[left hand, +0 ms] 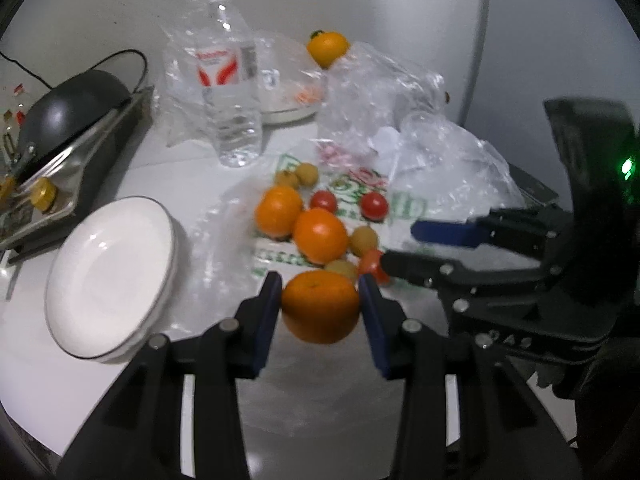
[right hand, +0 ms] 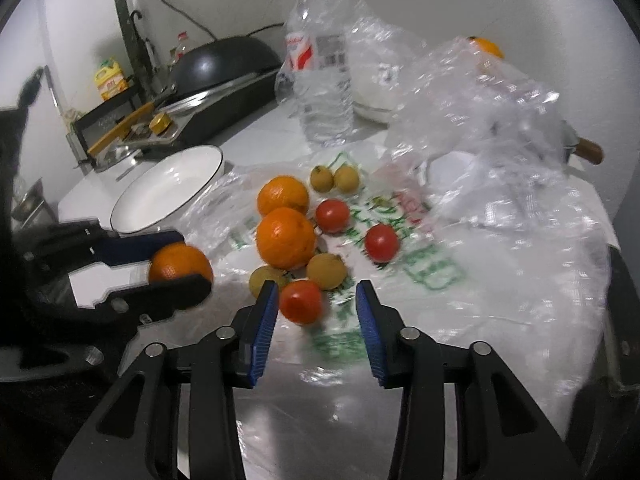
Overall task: Organize fruits
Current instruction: 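Grasp a mandarin with the left tool while the right tool grasps a cherry tomato, then carry the mandarin and tomato in both tools over the white plate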
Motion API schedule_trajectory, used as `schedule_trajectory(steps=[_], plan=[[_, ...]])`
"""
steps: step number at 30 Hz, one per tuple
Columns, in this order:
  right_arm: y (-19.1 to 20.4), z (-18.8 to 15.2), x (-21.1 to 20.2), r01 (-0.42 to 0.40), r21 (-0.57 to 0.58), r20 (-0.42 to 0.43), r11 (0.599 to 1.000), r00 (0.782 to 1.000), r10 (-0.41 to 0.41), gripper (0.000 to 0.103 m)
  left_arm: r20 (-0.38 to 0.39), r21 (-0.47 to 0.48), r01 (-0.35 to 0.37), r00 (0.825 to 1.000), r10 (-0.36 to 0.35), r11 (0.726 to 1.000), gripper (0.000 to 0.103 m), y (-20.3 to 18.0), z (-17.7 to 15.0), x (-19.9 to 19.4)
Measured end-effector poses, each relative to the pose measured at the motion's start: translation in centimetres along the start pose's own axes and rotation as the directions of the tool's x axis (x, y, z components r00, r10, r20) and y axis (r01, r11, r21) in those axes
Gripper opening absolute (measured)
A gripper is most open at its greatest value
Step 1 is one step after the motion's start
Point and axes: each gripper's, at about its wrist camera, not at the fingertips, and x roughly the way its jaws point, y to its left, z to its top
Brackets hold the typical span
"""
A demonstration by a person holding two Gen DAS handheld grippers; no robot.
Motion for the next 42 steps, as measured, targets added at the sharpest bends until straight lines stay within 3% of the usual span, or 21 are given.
schedule_trajectory(steps=[9,17,33,42], plan=[[0.8,-0.5,1.7,0.009,-0.033,-0.051,0.999,0.999,-0.01,0.03,0.03,0.008,-0.016,0.999,0.016,1.0,0.041,1.3,0.0,-1.0],[1.3,-0.5,1.2,0.038,-0.033,-0.036,0.999,0.999,-0.039,0.029,0.057,0.014,-0.011,0.998,0.01,1.0,0.041,1.9,-0.1,-1.8],[4.9,2.5,-2.3,0.05,-0.068,0.108,0.996,0.993,-0.043,0.029,0.145,-0.004,-0.028,0.989,0.028,1.0,0.041,5.5,-0.1,-4.3],[8.3,4.4,-1.8,0.043,-0.107,0.123,0.993,0.992,-0.03,0.029,0.173,-0.033,-0.049,0.983,0.054,0.998,0.041,9.2,-0.9,-5.5]])
